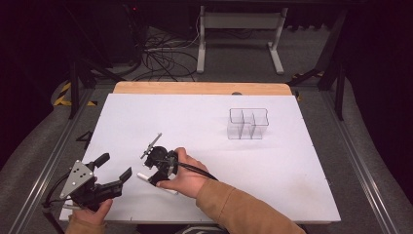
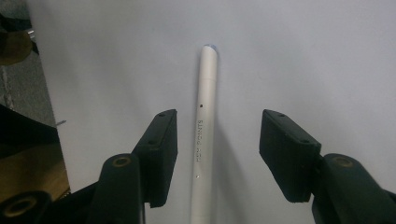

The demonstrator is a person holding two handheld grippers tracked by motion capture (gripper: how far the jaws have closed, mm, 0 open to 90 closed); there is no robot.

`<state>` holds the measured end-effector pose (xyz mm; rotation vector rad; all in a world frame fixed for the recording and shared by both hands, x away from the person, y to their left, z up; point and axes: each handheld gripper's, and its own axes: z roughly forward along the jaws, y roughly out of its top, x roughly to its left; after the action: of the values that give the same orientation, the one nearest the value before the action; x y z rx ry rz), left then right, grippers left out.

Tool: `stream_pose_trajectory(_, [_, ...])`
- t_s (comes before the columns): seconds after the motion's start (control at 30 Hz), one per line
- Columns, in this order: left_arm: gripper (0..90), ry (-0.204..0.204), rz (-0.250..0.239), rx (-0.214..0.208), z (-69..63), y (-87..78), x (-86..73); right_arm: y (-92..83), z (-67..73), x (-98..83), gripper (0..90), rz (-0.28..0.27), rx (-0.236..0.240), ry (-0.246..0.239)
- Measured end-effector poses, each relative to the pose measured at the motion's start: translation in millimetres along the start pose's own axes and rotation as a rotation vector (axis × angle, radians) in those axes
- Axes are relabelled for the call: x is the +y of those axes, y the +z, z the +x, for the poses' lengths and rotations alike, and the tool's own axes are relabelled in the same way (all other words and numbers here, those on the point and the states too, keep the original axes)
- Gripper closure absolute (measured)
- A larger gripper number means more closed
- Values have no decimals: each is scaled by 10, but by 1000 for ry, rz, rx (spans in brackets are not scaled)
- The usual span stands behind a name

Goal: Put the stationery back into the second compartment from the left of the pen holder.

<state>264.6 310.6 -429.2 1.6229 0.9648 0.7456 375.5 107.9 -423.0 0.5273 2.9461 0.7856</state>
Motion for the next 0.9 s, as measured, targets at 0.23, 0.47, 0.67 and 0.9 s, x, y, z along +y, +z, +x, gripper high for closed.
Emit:
stream_pose_trajectory(0.23, [127,8,4,4,7,-4,-1,59,12,11,480,18,-3,17])
stream_pose_trajectory(0.47, [127,5,2,7,6,-7,-3,105,46,7,528,40,-3,12])
stream_pose_trajectory(0.67, [126,7,2,8,7,-6,-5,162,59,6,556,66,-17,4])
stream_pose_trajectory(0.9, [126,8,2,10,5,-4,-6,217,85,3,602,92,-18,30])
